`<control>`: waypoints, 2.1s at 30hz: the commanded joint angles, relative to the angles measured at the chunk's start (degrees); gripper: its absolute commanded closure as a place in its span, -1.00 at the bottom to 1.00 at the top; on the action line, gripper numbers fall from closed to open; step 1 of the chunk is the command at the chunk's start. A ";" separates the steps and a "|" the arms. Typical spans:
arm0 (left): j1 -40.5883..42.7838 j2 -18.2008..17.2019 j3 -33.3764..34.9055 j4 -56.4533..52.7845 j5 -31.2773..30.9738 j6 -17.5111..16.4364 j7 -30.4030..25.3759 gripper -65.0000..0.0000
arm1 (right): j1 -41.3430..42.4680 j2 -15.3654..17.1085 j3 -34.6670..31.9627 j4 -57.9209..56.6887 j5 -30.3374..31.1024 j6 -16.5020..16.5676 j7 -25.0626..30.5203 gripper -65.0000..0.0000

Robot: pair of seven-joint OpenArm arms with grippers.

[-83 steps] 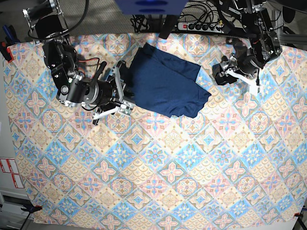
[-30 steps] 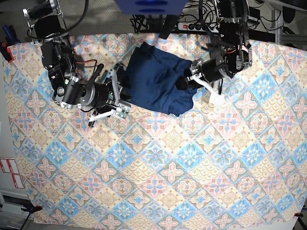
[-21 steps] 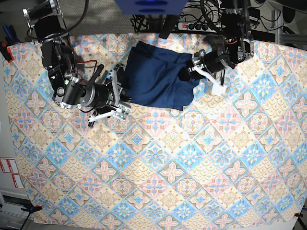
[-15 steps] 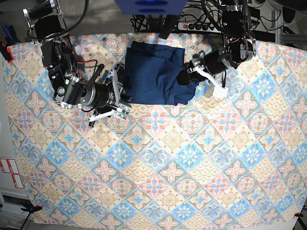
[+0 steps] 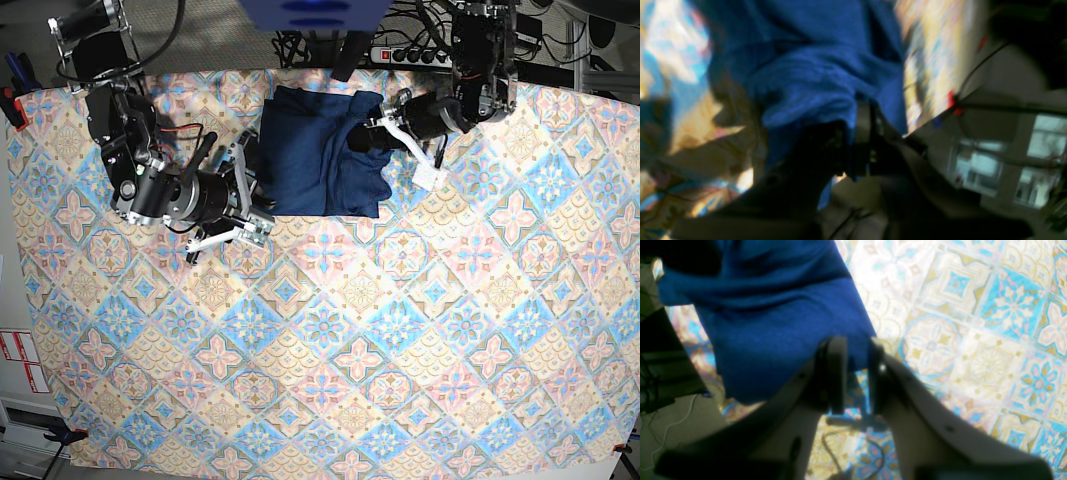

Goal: Fold the T-shirt properly
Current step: 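Tuck the grasped edge under the bundle with the left gripper, then press the bundle's edge flat with the left gripper, then lift away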

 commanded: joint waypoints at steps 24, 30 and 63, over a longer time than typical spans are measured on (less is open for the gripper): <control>-18.01 -3.14 -1.73 -10.40 4.87 -0.41 1.11 0.96 | 0.94 1.78 0.41 1.05 0.45 0.12 0.77 0.66; -13.61 -1.99 -1.64 -6.97 -2.87 -0.23 2.60 0.96 | 1.11 2.66 1.64 1.05 0.54 0.12 0.94 0.66; 1.24 -5.07 1.44 -0.91 -3.49 1.00 3.57 0.50 | 0.94 2.48 1.55 1.05 0.54 0.12 0.86 0.66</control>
